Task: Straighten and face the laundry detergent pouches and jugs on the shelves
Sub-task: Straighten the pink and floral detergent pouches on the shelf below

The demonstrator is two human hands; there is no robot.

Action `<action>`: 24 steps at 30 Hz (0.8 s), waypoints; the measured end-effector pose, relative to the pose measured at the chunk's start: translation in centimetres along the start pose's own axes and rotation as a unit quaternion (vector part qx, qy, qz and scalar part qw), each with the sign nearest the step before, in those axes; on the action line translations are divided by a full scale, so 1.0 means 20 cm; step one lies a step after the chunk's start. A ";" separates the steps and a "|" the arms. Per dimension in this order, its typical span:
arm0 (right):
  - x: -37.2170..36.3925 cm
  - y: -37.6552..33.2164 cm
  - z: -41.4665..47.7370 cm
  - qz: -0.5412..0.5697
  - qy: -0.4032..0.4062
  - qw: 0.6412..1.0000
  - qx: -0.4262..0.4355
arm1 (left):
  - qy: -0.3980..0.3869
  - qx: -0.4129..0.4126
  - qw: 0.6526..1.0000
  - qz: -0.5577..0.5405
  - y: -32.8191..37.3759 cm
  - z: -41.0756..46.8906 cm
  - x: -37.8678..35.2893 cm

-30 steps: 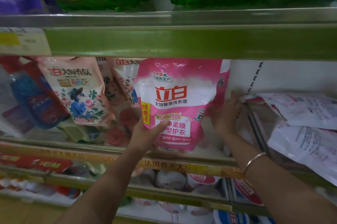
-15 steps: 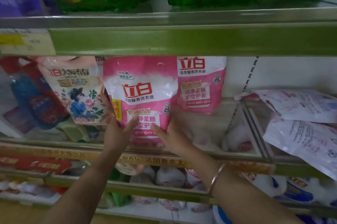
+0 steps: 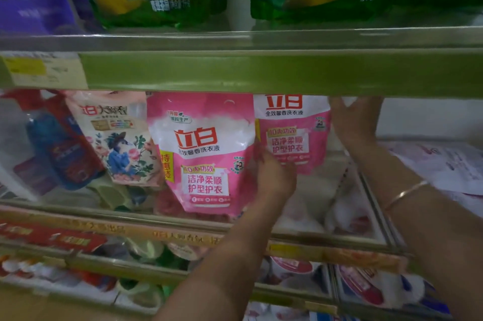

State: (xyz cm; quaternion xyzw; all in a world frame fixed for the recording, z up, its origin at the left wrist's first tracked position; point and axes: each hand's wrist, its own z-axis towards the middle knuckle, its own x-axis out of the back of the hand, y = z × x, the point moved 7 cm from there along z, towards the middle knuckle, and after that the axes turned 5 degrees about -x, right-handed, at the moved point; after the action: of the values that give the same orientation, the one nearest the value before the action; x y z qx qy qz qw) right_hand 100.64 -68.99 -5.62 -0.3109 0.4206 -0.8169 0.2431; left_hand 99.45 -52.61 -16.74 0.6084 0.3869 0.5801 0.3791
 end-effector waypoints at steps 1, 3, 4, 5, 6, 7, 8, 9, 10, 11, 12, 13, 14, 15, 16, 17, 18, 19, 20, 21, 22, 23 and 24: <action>-0.04 -0.04 0.05 -0.017 -0.054 0.998 0.002 | 0.031 0.009 0.999 -0.023 0.02 0.04 0.02; -0.12 -0.05 0.08 -0.057 -0.182 0.979 -0.067 | 0.065 0.029 0.996 -0.057 0.09 0.09 0.06; -0.14 -0.02 0.08 -0.059 -0.229 0.964 -0.125 | 0.066 0.033 0.994 -0.086 0.13 0.12 0.08; -0.16 0.00 0.08 -0.039 -0.247 0.955 -0.162 | 0.070 0.031 0.989 -0.130 0.19 0.12 0.10; -0.18 0.00 0.08 -0.001 -0.244 0.954 -0.174 | 0.074 0.024 0.980 -0.180 0.25 0.11 0.12; -0.19 0.04 0.12 0.037 -0.211 0.961 -0.172 | 0.080 0.016 0.972 -0.220 0.30 0.11 0.13; -0.19 0.08 0.14 0.065 -0.177 0.966 -0.176 | 0.084 0.012 0.966 -0.244 0.35 0.10 0.14; -0.19 0.12 0.14 0.075 -0.167 0.966 -0.185 | 0.082 0.004 0.965 -0.248 0.38 0.10 0.15; -0.20 0.14 0.13 0.079 -0.166 0.964 -0.190 | 0.079 0.010 0.960 -0.268 0.38 0.10 0.16; -0.20 0.17 0.12 0.088 -0.175 0.961 -0.197 | 0.078 0.028 0.951 -0.298 0.35 0.12 0.16; -0.21 0.19 0.10 0.103 -0.187 0.955 -0.207 | 0.070 0.051 0.940 -0.329 0.33 0.12 0.13; -0.21 0.21 0.10 0.119 -0.182 0.952 -0.216 | 0.066 0.056 0.940 -0.330 0.32 0.12 0.12; -0.19 0.23 0.10 0.138 -0.165 0.951 -0.222 | 0.075 0.061 0.938 -0.331 0.32 0.12 0.12; -0.17 0.24 0.11 0.151 -0.147 0.952 -0.222 | 0.090 0.057 0.940 -0.323 0.31 0.13 0.12; -0.16 0.26 0.13 0.160 -0.131 0.953 -0.220 | 0.100 0.047 0.946 -0.305 0.31 0.13 0.13; -0.14 0.27 0.13 0.164 -0.122 0.954 -0.221 | 0.104 0.040 0.948 -0.299 0.33 0.14 0.15; -0.13 0.28 0.14 0.167 -0.112 0.954 -0.224 | 0.108 0.039 0.944 -0.310 0.33 0.18 0.16; -0.11 0.29 0.14 0.168 -0.100 0.954 -0.229 | 0.118 0.038 0.940 -0.318 0.31 0.22 0.17; -0.10 0.30 0.15 0.176 -0.088 0.952 -0.233 | 0.130 0.040 0.935 -0.329 0.30 0.25 0.18; -0.08 0.30 0.15 0.190 -0.079 0.949 -0.239 | 0.137 0.038 0.929 -0.341 0.30 0.27 0.19; -0.08 0.32 0.16 0.210 -0.074 0.943 -0.246 | 0.147 0.036 0.919 -0.365 0.29 0.29 0.19; -0.08 0.33 0.16 0.235 -0.076 0.933 -0.260 | 0.149 0.037 0.911 -0.382 0.28 0.31 0.18; -0.08 0.34 0.16 0.264 -0.081 0.922 -0.273 | 0.147 0.044 0.908 -0.391 0.27 0.33 0.18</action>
State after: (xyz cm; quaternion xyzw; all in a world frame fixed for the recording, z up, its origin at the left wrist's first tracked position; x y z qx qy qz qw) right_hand 105.01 -73.29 -10.41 -0.3075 0.6729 -0.5490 0.3889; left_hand 106.26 -51.70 -10.70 0.3325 0.6699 0.4508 0.4873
